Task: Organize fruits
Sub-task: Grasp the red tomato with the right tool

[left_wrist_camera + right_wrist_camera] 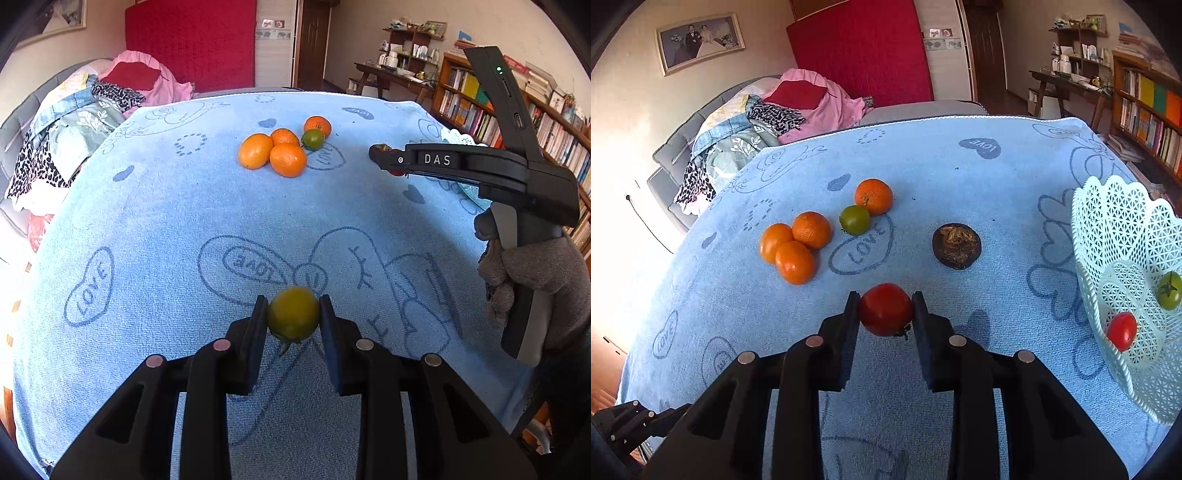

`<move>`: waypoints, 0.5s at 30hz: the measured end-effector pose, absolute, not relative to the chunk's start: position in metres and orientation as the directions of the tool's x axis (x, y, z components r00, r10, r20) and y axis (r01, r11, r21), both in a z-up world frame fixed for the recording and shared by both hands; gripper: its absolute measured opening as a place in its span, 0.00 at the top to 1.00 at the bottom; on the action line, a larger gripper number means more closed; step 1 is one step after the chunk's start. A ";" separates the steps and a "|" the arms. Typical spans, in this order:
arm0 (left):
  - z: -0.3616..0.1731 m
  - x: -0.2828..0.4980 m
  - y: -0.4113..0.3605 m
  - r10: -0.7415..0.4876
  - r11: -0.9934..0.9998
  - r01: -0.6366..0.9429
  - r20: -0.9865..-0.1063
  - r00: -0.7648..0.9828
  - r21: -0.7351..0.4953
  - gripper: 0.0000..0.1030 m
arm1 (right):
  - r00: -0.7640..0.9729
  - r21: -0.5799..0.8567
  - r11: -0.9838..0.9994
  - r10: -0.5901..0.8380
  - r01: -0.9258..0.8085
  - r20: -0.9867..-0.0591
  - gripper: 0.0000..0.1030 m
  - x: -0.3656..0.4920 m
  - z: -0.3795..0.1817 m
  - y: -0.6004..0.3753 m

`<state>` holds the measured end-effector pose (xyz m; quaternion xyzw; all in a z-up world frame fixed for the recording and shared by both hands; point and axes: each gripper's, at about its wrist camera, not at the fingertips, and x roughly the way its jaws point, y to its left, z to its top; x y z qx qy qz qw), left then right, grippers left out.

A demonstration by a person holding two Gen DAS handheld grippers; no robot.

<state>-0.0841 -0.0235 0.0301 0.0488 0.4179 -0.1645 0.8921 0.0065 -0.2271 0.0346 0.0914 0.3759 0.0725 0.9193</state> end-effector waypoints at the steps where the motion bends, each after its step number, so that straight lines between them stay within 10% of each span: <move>1: 0.031 -0.084 -0.024 -0.251 0.941 0.336 -0.760 0.600 -0.047 0.73 | 0.712 0.226 0.972 0.204 -0.065 -0.672 0.72 0.004 0.037 -0.228; 15: 0.055 -0.081 -0.062 -0.255 0.924 0.381 -0.723 0.642 0.013 0.73 | 0.774 0.277 0.961 0.192 -0.023 -0.603 0.72 -0.033 0.065 -0.269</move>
